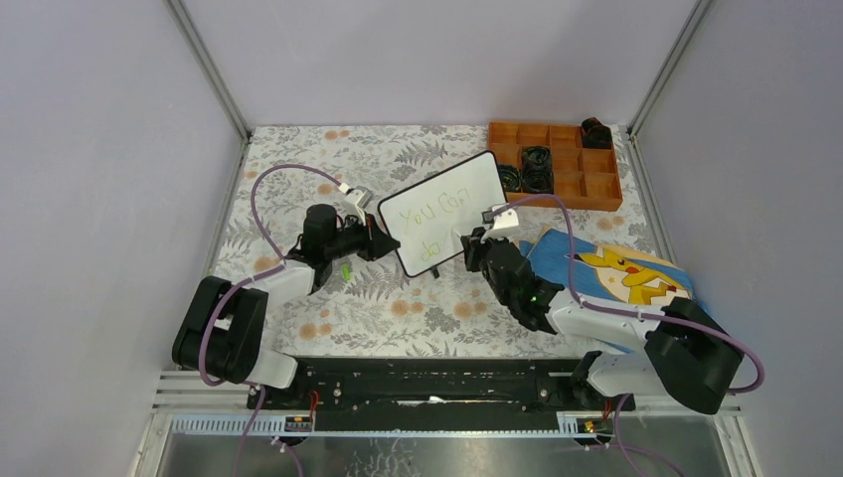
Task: Write a sentence on the whiteboard
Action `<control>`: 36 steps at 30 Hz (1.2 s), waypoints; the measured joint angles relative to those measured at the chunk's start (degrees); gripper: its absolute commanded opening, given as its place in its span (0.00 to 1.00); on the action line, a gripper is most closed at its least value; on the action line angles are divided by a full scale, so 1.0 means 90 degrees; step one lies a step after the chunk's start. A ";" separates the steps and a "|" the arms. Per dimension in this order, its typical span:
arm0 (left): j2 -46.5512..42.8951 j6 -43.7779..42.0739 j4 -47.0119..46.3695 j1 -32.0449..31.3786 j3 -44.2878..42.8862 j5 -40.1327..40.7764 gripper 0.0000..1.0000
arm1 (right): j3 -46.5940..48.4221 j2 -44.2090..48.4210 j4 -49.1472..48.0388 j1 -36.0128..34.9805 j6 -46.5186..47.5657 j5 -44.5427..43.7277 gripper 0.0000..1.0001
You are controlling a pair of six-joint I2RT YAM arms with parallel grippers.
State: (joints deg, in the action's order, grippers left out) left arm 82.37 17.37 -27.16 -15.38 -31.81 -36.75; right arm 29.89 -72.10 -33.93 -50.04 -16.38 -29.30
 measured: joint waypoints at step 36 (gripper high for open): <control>0.0000 -0.0010 0.0075 -0.0002 -0.0036 0.0022 0.00 | -0.0085 -0.0459 -0.0136 0.0002 -0.0097 0.0379 0.00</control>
State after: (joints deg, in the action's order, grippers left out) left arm 82.37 17.28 -26.48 -15.40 -32.14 -36.56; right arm 29.12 -76.23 -35.16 -50.02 -17.26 -25.89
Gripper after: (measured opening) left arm 0.152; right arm 0.171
